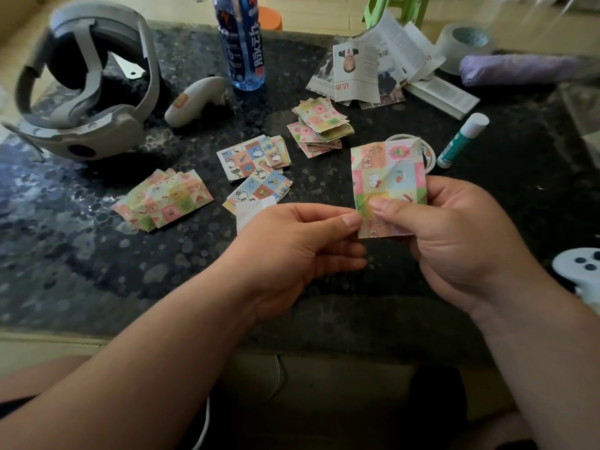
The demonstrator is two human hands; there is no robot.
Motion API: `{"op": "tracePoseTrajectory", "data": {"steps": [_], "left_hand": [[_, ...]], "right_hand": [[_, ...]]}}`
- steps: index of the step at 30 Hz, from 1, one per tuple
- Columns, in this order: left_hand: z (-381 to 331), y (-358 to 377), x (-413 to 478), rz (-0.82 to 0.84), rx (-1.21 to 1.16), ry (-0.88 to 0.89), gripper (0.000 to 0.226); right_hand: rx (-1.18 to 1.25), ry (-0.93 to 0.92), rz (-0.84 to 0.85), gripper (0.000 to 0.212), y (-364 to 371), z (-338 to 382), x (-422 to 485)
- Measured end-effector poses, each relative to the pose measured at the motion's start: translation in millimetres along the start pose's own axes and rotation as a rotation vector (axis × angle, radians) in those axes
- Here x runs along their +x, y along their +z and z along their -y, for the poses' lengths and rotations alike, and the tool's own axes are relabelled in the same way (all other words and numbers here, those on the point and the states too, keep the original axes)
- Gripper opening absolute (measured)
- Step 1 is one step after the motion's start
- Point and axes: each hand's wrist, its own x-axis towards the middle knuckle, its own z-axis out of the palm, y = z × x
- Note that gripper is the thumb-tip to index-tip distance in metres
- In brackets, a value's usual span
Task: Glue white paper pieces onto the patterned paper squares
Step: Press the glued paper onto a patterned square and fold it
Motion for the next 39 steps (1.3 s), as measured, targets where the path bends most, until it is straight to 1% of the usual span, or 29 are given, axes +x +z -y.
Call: {"op": "tracePoseTrajectory", "data": {"steps": [4,8,11,16,22,27,32,35,39], "left_hand": [[0.1,-0.5,-0.2,0.006,-0.001,0.002,0.026],[1.1,-0.2,-0.5,0.003,-0.004,0.013,0.013],[1.5,0.0,-0.5,0.006,0.001,0.025,0.008],[2.2,-0.8,0.7,0.015,0.03,0.035,0.012],[4.5,-2.5,2.7,-0.017,0.099,0.092,0.01],[5.8,-0.9,3.1,-0.044,0.077,0.122,0.018],[6.3,0.4,4.4,-0.074,0.069,0.153,0.015],[4.4,1.1,3.0,-0.061,0.041,0.14,0.017],[1.8,1.5,0.1,0.002,0.051,0.044,0.012]], "right_hand": [[-0.011,-0.003,-0.003,0.021,-0.1,-1.4,1.2],[-0.018,-0.014,0.0,0.021,-0.2,-2.0,1.1],[-0.048,-0.03,0.005,0.02,-0.1,-3.3,1.1],[-0.087,-0.04,0.004,0.019,-0.7,-4.4,1.8],[-0.169,-0.055,-0.001,0.018,-2.3,-6.6,1.8],[-0.206,-0.08,-0.012,0.018,-0.9,-3.4,-0.4],[-0.222,-0.112,-0.059,0.019,0.5,-3.5,-1.8],[-0.243,-0.127,-0.101,0.016,-0.5,-2.8,-3.0],[-0.247,-0.092,-0.095,0.014,-0.2,0.5,-3.8]]}}
